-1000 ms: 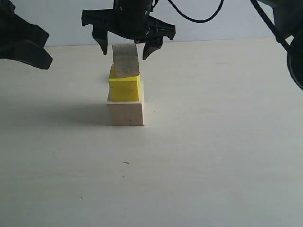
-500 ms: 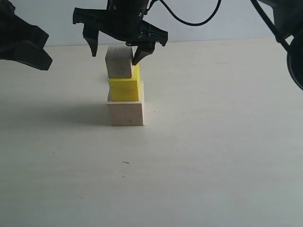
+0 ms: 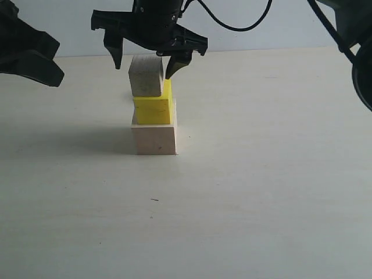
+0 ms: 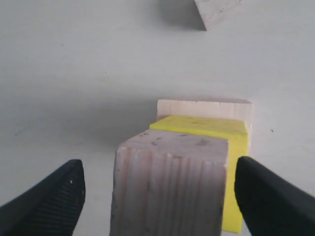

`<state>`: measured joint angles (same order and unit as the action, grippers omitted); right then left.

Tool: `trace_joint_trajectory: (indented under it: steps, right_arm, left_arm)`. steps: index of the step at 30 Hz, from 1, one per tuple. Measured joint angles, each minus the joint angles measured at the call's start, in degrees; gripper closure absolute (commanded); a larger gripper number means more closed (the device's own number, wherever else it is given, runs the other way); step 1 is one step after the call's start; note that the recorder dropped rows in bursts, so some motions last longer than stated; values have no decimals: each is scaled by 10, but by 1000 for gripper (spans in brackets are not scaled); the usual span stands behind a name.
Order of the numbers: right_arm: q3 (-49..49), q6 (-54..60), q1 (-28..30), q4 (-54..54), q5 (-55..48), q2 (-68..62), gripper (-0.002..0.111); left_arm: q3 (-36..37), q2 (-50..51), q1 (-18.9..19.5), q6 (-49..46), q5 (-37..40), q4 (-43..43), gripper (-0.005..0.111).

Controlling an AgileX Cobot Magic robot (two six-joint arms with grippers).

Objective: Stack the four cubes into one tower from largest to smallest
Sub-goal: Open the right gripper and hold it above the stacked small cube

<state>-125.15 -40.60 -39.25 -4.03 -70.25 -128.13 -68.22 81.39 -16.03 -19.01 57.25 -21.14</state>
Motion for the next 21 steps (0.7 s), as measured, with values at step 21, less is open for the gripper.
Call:
trace_joint_trajectory:
  steps: [21]
  right_arm:
    - [0,14,0,23,0,0,35]
  left_arm:
    - [0,0,0,0,0,0,107]
